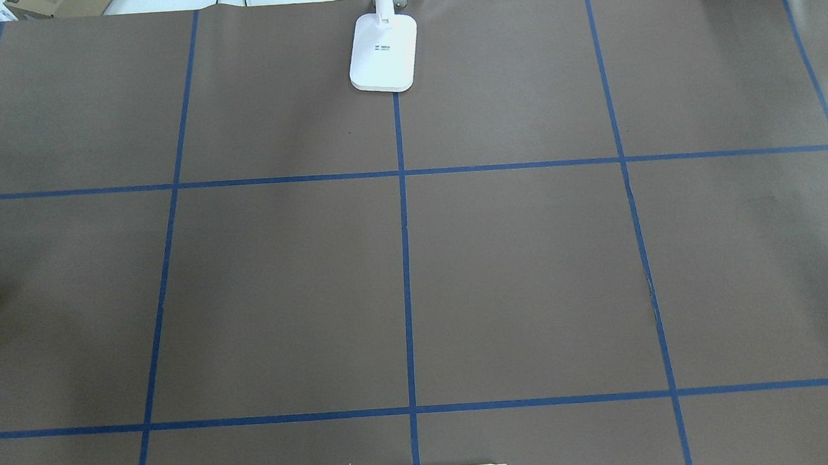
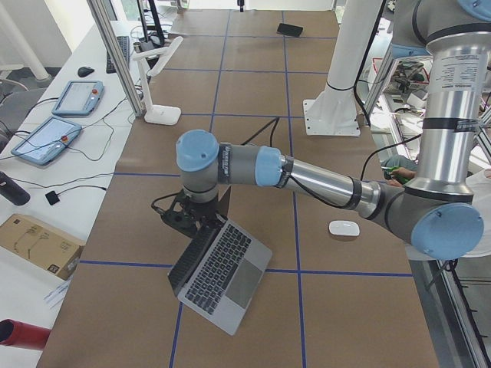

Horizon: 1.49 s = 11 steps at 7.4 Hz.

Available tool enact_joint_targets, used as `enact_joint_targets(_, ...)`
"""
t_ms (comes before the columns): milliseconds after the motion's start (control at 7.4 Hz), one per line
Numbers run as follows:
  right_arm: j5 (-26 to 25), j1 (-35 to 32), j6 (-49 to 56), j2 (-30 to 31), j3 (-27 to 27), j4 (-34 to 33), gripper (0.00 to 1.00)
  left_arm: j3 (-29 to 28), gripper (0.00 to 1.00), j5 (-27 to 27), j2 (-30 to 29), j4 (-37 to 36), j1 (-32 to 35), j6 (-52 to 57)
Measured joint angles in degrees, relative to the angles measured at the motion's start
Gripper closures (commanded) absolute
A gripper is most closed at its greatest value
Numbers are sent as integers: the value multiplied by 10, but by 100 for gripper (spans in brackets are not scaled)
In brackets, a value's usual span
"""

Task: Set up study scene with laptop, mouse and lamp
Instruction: 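Lower the grey laptop with the left gripper in front of the lamp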

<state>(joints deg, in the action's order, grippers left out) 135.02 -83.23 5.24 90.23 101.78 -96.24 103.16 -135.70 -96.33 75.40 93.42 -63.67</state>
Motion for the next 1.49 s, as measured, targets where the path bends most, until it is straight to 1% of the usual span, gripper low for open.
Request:
enact_joint_targets(135, -1, 0, 0, -2, -1, 0, 1, -13, 100, 0, -58, -2, -32, -48)
enact_joint_targets(270, -1, 0, 0, -6, -3, 1, 1, -13, 100, 1, -113, -3, -73, -126)
enact_joint_targets(405, -1, 0, 0, -12, -7, 1, 1, 2, 100, 3, -158, -4, -114, -216)
enact_joint_targets(675, -3, 0, 0, -37, -28, 1, 1, 59, 100, 17, -217, -13, -212, -408)
enact_joint_targets(810, -3, 0, 0, -47, -38, 1, 1, 75, 100, 31, -259, -36, -257, -493)
enact_joint_targets(1080, -3, 0, -1, -54, -45, 1, 1, 81, 100, 68, -351, -88, -335, -631)
enact_joint_targets(1216, -3, 0, -3, -54, -46, 1, 1, 72, 100, 95, -389, -100, -376, -690)
enact_joint_targets(1351, -2, 0, -4, -54, -47, 1, 1, 38, 100, 119, -434, -105, -410, -737)
enact_joint_targets(1486, -2, 0, -5, -52, -47, 1, 1, -22, 100, 140, -487, -106, -437, -772)
